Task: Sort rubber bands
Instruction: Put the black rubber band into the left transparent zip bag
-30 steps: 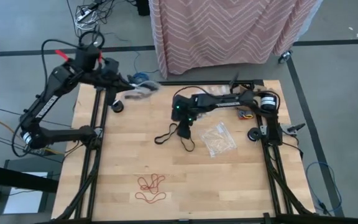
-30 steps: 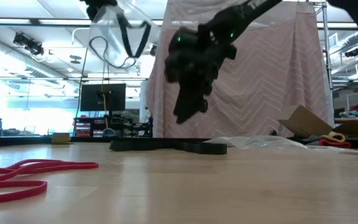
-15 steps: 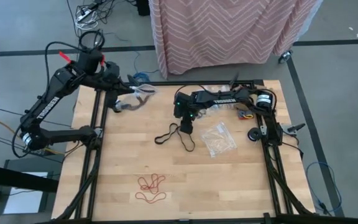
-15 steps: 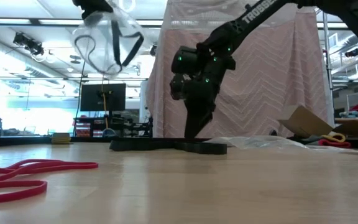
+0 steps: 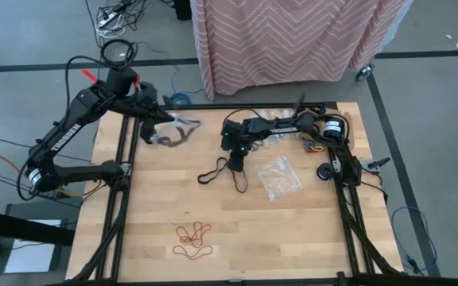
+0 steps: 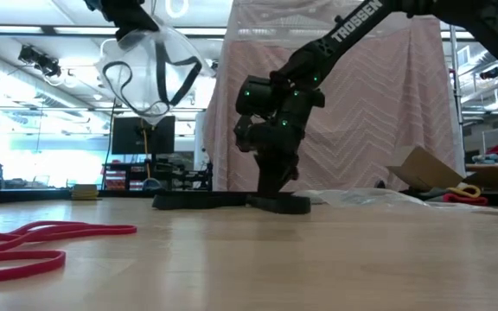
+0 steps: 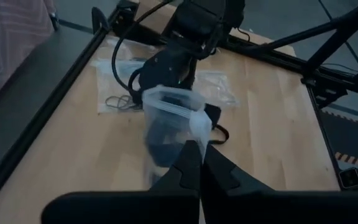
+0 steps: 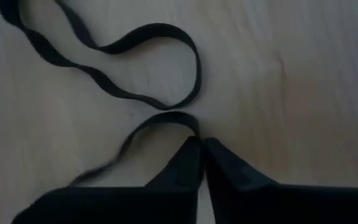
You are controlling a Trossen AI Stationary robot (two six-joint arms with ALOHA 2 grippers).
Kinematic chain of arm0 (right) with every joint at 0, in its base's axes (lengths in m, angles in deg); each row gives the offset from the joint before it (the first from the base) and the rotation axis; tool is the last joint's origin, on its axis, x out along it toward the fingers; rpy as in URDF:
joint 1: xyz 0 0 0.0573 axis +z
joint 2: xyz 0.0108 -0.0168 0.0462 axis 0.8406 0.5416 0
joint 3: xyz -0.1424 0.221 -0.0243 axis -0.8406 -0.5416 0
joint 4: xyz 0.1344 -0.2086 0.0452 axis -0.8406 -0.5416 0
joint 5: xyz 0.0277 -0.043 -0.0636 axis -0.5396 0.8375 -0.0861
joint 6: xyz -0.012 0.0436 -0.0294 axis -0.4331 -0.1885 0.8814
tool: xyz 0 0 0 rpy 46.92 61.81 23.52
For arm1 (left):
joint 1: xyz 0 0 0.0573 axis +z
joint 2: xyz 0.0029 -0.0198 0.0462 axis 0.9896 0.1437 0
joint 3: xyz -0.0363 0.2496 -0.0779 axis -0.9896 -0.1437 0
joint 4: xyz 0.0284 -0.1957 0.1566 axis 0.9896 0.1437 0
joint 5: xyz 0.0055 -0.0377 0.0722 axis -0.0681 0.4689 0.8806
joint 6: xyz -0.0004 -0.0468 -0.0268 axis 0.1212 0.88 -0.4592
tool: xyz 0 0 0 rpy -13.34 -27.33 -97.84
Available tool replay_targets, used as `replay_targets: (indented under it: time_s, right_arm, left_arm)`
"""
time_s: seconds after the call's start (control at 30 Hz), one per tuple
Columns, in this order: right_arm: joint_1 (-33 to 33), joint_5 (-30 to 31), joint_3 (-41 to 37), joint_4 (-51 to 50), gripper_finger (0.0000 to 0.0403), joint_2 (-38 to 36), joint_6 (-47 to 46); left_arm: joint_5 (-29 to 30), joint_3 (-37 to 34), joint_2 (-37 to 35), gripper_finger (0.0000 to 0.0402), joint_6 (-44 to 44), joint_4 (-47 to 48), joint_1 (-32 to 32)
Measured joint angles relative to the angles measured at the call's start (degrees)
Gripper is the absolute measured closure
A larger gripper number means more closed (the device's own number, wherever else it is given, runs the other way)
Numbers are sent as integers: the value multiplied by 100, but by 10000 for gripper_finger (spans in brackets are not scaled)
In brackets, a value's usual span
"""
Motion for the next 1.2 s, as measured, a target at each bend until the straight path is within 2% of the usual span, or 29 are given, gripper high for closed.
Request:
replay_targets:
  time_s: [0.13, 0.27, 0.53, 0.73, 0.93, 1.2]
  right_arm:
    - [-26, 5, -33, -282, 400, -200, -302]
    - [-26, 215, -37, -563, 402, -1058, -388]
    - [-117, 1406, -18, -449, 402, -3117, -592]
    - [-257, 2131, -17, 124, 403, -4091, -813]
    - [-332, 2447, -16, 675, 403, -4377, -798]
    - [-367, 2487, -18, 891, 403, -4327, -841]
  left_arm:
    - [0, 0, 0, 402, 31, -187, 0]
    - [0, 0, 2, 402, 113, -415, 0]
    - [-33, 0, 356, 402, 164, -1009, -2]
    - [-338, 0, 950, 402, 208, -1510, -178]
    - [-445, 0, 1545, 402, 511, -2332, -593]
    - [-419, 0, 2010, 402, 928, -3341, -1045]
